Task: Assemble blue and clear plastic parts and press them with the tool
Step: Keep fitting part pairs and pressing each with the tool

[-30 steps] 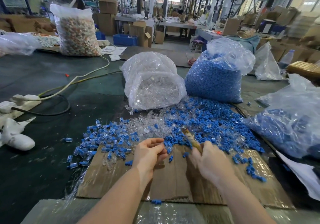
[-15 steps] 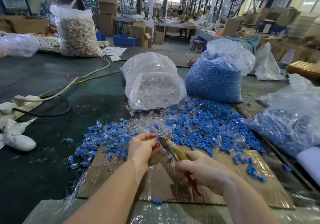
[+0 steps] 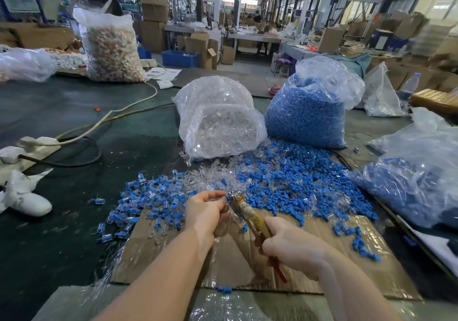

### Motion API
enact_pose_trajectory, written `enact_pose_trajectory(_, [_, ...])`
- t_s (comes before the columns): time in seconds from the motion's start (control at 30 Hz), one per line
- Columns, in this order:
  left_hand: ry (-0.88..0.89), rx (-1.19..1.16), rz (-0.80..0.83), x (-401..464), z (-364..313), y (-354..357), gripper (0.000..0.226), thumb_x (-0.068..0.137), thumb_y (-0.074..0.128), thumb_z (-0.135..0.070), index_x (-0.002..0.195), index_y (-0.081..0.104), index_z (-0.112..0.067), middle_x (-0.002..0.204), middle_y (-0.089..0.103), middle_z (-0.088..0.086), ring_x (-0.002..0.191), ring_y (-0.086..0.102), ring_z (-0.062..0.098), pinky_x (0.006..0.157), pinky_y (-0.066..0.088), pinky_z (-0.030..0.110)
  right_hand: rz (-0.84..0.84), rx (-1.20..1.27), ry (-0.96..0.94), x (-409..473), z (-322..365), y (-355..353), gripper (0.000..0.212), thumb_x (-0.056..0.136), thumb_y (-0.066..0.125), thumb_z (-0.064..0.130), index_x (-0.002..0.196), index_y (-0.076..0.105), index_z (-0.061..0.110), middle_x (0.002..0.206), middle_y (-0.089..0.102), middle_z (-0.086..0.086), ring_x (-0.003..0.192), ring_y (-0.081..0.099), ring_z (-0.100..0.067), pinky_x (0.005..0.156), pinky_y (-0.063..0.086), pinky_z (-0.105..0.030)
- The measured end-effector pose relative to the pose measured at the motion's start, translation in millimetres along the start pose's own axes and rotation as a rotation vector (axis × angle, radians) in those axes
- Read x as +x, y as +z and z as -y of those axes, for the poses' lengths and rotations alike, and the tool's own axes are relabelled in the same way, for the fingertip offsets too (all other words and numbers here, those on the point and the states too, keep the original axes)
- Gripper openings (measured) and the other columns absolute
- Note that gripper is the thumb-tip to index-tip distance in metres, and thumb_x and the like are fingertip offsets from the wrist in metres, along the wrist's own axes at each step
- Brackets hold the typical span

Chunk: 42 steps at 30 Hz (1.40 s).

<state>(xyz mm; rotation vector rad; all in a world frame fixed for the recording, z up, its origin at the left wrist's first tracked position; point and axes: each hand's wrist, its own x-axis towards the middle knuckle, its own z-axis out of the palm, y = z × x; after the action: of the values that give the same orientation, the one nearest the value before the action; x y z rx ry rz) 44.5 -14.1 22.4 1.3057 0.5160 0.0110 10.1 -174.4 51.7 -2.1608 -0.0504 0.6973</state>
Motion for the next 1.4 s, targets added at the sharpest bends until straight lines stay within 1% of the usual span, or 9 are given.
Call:
enact_pose_trajectory(0.13, [-0.014, -0.011, 0.003, -3, -2, 1, 0.013, 0.087, 0.058, 0.001, 0.088, 0.067, -0.009, 0.068, 0.063, 0.008, 0.047, 0.06, 0.011, 0.051, 0.052, 0.027, -0.037, -0.019, 0.003, 0, 0, 1, 0.015, 0.075, 0.043, 0.0, 0.081, 0.041, 0.013, 0.084, 0.044, -0.01, 0.074, 0.042, -0.022, 0.066, 0.036, -0.037])
enact_pose_trajectory(0.3, [-0.003, 0.015, 0.003, -3, -4, 0, 0.013, 0.086, 0.059, 0.004, 0.085, 0.067, -0.007, 0.07, 0.063, 0.008, 0.041, 0.059, 0.006, 0.05, 0.053, 0.022, 0.006, -0.028, 0.012, 0, 1, 0, 0.016, 0.079, 0.041, -0.001, 0.082, 0.042, 0.015, 0.082, 0.045, -0.006, 0.072, 0.041, -0.021, 0.065, 0.035, -0.035])
enact_pose_trajectory(0.57, [-0.008, 0.033, 0.008, -3, -6, 0, 0.016, 0.085, 0.06, 0.004, 0.081, 0.067, -0.009, 0.075, 0.064, 0.008, 0.044, 0.06, 0.006, 0.049, 0.054, 0.021, 0.022, 0.02, 0.011, -4, 4, -1, 0.018, 0.079, 0.044, -0.002, 0.094, 0.047, 0.007, 0.095, 0.048, -0.009, 0.077, 0.044, -0.024, 0.067, 0.035, -0.037])
enact_pose_trajectory(0.7, [0.002, 0.062, 0.004, -3, -6, 0, 0.015, 0.085, 0.06, 0.004, 0.081, 0.068, -0.01, 0.083, 0.064, 0.009, 0.06, 0.062, 0.012, 0.048, 0.053, 0.019, 0.036, 0.018, -0.008, -7, 8, 1, 0.021, 0.081, 0.042, -0.005, 0.096, 0.051, 0.007, 0.101, 0.049, -0.008, 0.074, 0.046, -0.02, 0.065, 0.039, -0.032])
enact_pose_trajectory(0.8, [-0.014, 0.053, 0.001, -3, -6, 1, 0.014, 0.085, 0.061, 0.002, 0.083, 0.068, -0.009, 0.086, 0.065, 0.01, 0.066, 0.063, 0.015, 0.049, 0.053, 0.019, 0.004, -0.011, -0.012, -10, 11, 1, 0.016, 0.082, 0.042, -0.005, 0.088, 0.048, 0.008, 0.092, 0.047, -0.006, 0.068, 0.044, -0.017, 0.063, 0.038, -0.033])
enact_pose_trajectory(0.97, [-0.034, 0.033, -0.028, -2, -6, 2, 0.015, 0.085, 0.06, 0.002, 0.083, 0.069, -0.01, 0.077, 0.065, 0.008, 0.054, 0.059, 0.011, 0.043, 0.049, 0.017, -0.056, -0.074, -0.063, -11, 17, 5, 0.02, 0.089, 0.039, 0.0, 0.098, 0.053, 0.01, 0.091, 0.046, -0.001, 0.065, 0.043, -0.015, 0.055, 0.038, -0.025])
enact_pose_trajectory(1.23, [-0.048, 0.02, -0.042, 1, -9, 5, 0.019, 0.086, 0.058, 0.002, 0.078, 0.065, -0.013, 0.076, 0.064, 0.005, 0.058, 0.058, 0.011, 0.048, 0.051, 0.018, -0.135, -0.114, -0.09, -5, 19, 8, 0.026, 0.091, 0.036, -0.001, 0.106, 0.054, 0.01, 0.087, 0.044, -0.001, 0.064, 0.04, -0.014, 0.05, 0.034, -0.02])
enact_pose_trajectory(1.33, [-0.047, 0.012, -0.043, 0, -11, 5, 0.02, 0.087, 0.058, 0.002, 0.077, 0.065, -0.014, 0.074, 0.063, 0.005, 0.056, 0.058, 0.01, 0.046, 0.051, 0.018, -0.119, -0.057, -0.074, -3, 18, 8, 0.025, 0.087, 0.042, -0.003, 0.105, 0.054, 0.01, 0.083, 0.043, 0.003, 0.059, 0.042, -0.011, 0.048, 0.035, -0.017])
enact_pose_trajectory(1.4, [-0.048, -0.001, -0.045, 0, -11, 5, 0.019, 0.087, 0.057, 0.002, 0.078, 0.065, -0.013, 0.073, 0.063, 0.005, 0.055, 0.057, 0.01, 0.045, 0.05, 0.017, -0.086, 0.071, -0.055, -4, 14, 7, 0.035, 0.08, 0.047, -0.007, 0.108, 0.056, 0.013, 0.082, 0.048, 0.001, 0.057, 0.046, -0.012, 0.051, 0.04, -0.021])
